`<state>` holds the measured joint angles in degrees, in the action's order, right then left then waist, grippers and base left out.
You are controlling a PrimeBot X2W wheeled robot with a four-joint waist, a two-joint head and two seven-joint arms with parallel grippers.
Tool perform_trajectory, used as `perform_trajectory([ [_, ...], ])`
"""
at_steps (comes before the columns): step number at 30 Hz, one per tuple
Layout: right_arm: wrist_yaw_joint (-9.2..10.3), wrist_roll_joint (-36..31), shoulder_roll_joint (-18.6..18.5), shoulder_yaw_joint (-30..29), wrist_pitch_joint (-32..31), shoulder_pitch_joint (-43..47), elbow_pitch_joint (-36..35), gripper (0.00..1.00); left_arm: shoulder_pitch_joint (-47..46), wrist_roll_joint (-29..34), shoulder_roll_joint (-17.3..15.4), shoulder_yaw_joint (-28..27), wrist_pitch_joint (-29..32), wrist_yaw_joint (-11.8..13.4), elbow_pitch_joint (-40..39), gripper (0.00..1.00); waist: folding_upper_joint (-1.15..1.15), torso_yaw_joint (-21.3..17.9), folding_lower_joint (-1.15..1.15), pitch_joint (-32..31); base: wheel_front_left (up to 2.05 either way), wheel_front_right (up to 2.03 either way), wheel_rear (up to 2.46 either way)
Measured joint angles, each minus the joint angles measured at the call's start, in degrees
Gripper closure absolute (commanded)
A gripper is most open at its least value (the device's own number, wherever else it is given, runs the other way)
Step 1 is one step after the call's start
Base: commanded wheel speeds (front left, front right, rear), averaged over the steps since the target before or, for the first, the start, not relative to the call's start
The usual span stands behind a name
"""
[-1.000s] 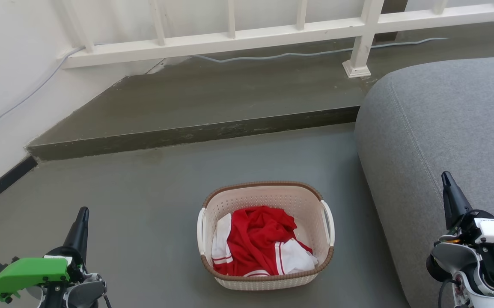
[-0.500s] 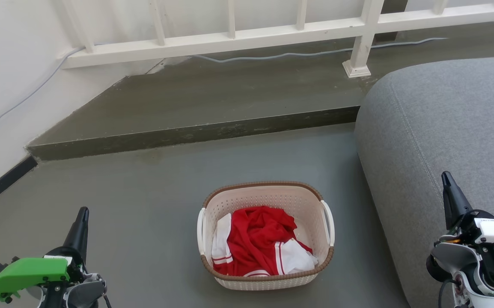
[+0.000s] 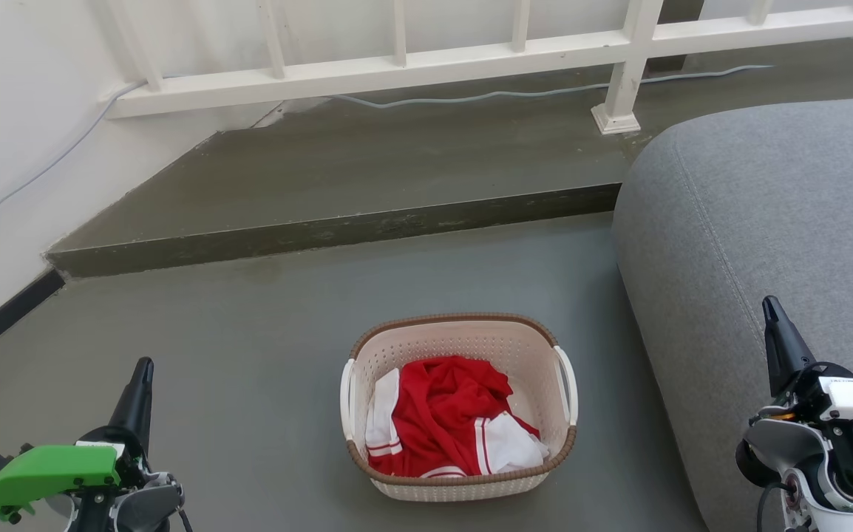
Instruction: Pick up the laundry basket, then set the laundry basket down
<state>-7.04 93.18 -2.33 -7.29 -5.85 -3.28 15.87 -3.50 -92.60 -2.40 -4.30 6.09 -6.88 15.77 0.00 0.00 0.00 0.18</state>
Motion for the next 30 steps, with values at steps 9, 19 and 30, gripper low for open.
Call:
perform_trajectory([
  [9,0.0,-0.01,0.0,0.0,0.0,0.0,0.0,1.0,0.0,0.0,0.0,-0.01,0.0,0.0,0.0,1.0,0.0,0.0,0.0,0.0,0.0,0.0,0.0],
  [19,0.0,-0.05,0.01,-0.01,0.0,0.0,0.0,1.0,0.0,0.0,0.01,-0.02,0.0,0.0,0.0,1.0,0.0,0.0,0.0,0.0,0.0,0.0,0.0],
  [30,0.0,-0.05,0.01,-0.01,0.0,0.0,0.0,1.0,0.0,0.0,0.01,-0.04,0.0,0.0,0.0,1.0,0.0,0.0,0.0,0.0,0.0,0.0,0.0],
])
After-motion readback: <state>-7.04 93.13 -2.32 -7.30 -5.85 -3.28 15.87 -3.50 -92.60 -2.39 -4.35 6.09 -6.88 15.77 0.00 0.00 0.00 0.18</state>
